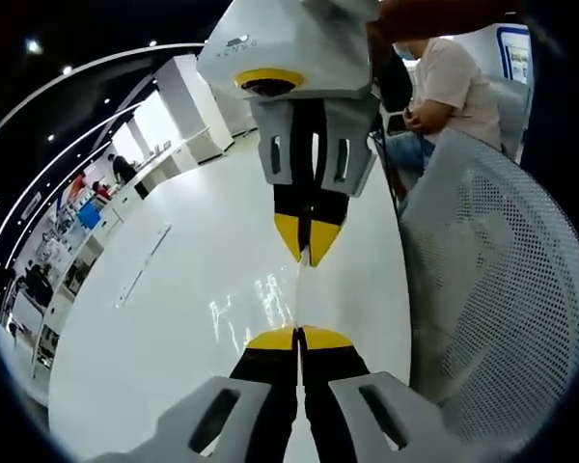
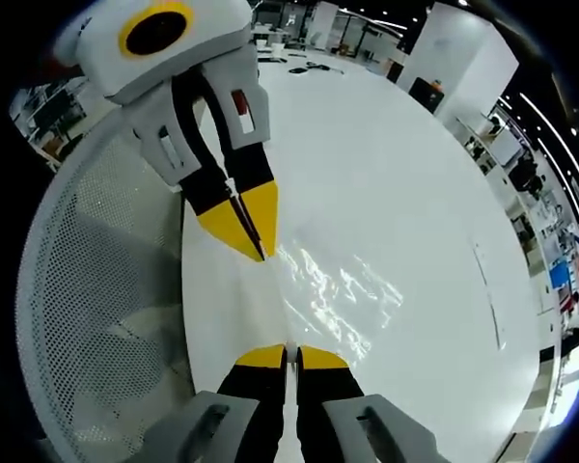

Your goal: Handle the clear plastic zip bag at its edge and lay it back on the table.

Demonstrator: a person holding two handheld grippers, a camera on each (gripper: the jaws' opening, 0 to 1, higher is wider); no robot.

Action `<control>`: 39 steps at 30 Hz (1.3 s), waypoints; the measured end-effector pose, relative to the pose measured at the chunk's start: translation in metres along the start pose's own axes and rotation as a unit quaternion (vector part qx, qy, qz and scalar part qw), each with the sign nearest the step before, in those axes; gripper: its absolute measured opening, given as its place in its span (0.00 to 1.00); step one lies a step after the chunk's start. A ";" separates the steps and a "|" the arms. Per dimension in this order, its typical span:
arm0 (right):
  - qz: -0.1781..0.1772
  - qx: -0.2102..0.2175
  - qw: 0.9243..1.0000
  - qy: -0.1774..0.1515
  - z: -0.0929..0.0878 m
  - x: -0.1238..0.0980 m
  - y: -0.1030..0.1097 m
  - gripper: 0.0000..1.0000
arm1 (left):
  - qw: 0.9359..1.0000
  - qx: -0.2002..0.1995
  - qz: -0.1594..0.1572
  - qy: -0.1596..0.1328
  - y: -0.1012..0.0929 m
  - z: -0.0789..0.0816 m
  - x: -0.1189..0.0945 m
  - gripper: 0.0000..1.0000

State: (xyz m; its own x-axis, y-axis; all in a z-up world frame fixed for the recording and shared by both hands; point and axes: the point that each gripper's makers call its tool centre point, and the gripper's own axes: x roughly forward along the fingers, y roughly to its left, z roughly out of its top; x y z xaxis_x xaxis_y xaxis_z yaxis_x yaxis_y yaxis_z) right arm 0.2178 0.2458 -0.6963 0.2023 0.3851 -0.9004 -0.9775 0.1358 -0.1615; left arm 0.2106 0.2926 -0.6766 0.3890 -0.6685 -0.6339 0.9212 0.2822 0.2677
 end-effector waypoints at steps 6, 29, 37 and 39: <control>0.002 -0.002 1.000 0.000 0.002 0.000 0.002 0.00 | 1.000 -0.001 0.005 -0.001 0.001 0.000 -0.001 0.00; 0.012 -0.002 1.000 -0.019 0.015 -0.001 0.011 0.00 | 1.000 -0.018 0.001 -0.010 0.001 0.017 0.006 0.07; 0.013 -0.007 1.000 -0.027 0.019 -0.002 0.012 0.00 | 1.000 -0.012 -0.007 -0.006 -0.005 0.021 0.008 0.04; 0.012 -0.010 0.999 -0.030 0.020 -0.002 0.012 0.00 | 1.000 -0.009 -0.008 -0.004 -0.006 0.021 0.008 0.04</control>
State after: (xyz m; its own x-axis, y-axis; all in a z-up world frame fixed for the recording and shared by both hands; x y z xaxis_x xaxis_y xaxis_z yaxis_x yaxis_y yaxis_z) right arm 0.2066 0.2653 -0.6888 0.1813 0.4415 -0.8787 -0.9830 0.1073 -0.1489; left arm 0.2082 0.2709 -0.6680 0.3745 -0.6786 -0.6318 0.9271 0.2836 0.2449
